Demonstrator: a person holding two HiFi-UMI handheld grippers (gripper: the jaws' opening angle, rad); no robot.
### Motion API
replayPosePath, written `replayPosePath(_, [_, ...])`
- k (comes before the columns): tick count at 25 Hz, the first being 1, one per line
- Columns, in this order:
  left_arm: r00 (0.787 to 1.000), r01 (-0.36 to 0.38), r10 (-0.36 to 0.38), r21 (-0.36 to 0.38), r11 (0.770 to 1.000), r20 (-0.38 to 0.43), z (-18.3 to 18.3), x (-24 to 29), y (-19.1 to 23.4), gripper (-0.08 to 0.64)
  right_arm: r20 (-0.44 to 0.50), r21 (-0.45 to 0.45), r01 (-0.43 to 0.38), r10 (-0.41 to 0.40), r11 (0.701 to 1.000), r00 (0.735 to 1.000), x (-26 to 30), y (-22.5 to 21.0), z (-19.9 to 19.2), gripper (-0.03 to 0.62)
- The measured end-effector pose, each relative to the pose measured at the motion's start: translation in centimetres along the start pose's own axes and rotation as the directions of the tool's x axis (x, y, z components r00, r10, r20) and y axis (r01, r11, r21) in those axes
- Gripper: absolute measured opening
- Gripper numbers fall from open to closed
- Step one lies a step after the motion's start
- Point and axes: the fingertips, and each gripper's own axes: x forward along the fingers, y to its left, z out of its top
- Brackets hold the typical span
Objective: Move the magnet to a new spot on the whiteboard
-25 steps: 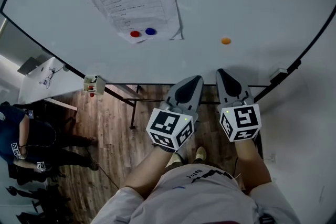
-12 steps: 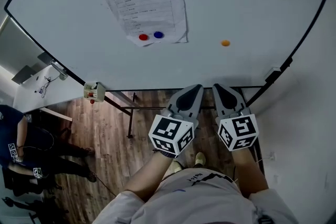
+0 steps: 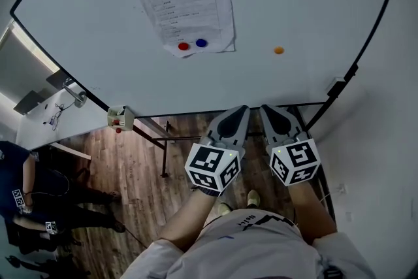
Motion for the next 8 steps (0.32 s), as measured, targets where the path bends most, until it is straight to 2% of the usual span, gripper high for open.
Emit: replayPosePath(8, [1.000, 0.001, -0.001, 0.009, 1.000, 0.020, 0.8, -0.7, 0.3, 0.012, 0.020, -0.033, -0.009, 0.010, 0.999, 1.000, 0.2, 1.1, 1.1, 0.014])
